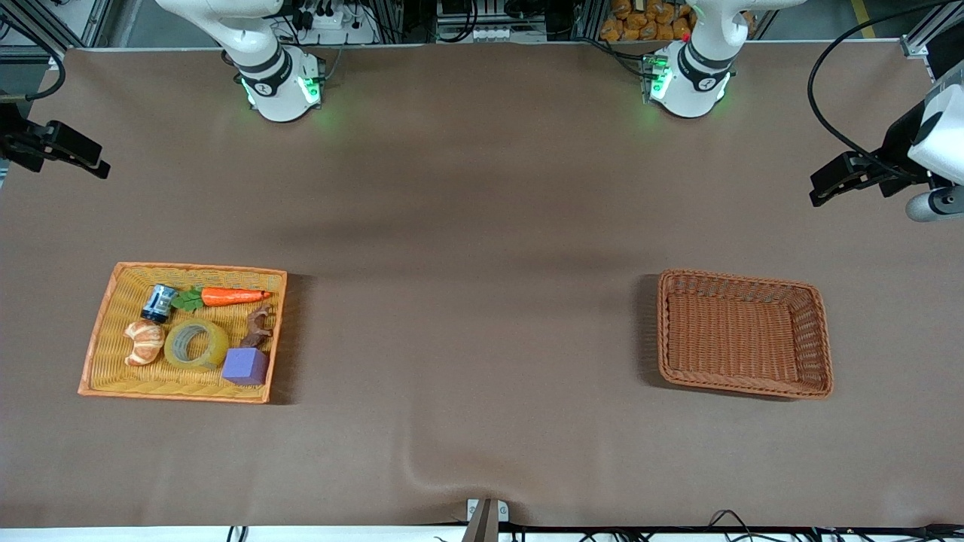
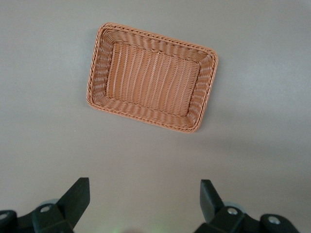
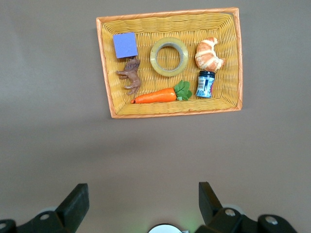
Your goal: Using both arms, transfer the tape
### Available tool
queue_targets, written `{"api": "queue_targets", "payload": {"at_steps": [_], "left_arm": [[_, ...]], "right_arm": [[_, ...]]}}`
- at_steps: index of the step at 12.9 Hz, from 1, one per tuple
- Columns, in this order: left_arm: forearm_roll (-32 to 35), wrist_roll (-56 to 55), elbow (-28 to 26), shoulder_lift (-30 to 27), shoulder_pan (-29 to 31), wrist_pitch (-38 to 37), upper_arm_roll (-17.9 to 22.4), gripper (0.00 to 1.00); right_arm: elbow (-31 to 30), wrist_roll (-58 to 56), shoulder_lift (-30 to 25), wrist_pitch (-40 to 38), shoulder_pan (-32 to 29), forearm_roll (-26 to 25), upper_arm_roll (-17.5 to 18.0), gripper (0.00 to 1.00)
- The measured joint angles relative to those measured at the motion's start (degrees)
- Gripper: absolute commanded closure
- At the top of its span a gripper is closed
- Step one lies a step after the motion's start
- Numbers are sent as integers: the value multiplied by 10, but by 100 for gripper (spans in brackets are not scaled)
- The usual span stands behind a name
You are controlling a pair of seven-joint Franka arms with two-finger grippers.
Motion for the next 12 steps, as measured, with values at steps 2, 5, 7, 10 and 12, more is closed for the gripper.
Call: {"api": "queue_targets", "payload": {"at_steps": [2, 5, 7, 10, 12], "left_arm": [[0, 0, 0, 0, 0, 0, 0, 0], [0, 0, 0, 3, -1, 0, 0, 0], [0, 0, 0, 5, -1, 0, 0, 0], [-6, 0, -1, 19, -4, 6, -2, 0], [-16, -2, -3, 47, -12, 46, -6, 0]], "right_arm": [[0, -2, 3, 0, 0, 0, 0, 0], [0, -5, 7, 0, 0, 0, 0, 0], [0, -21, 14, -1, 0, 0, -1, 0], [0, -53, 45, 2, -1, 0, -2, 0], [0, -74, 76, 22, -1, 0, -1, 0]]}}
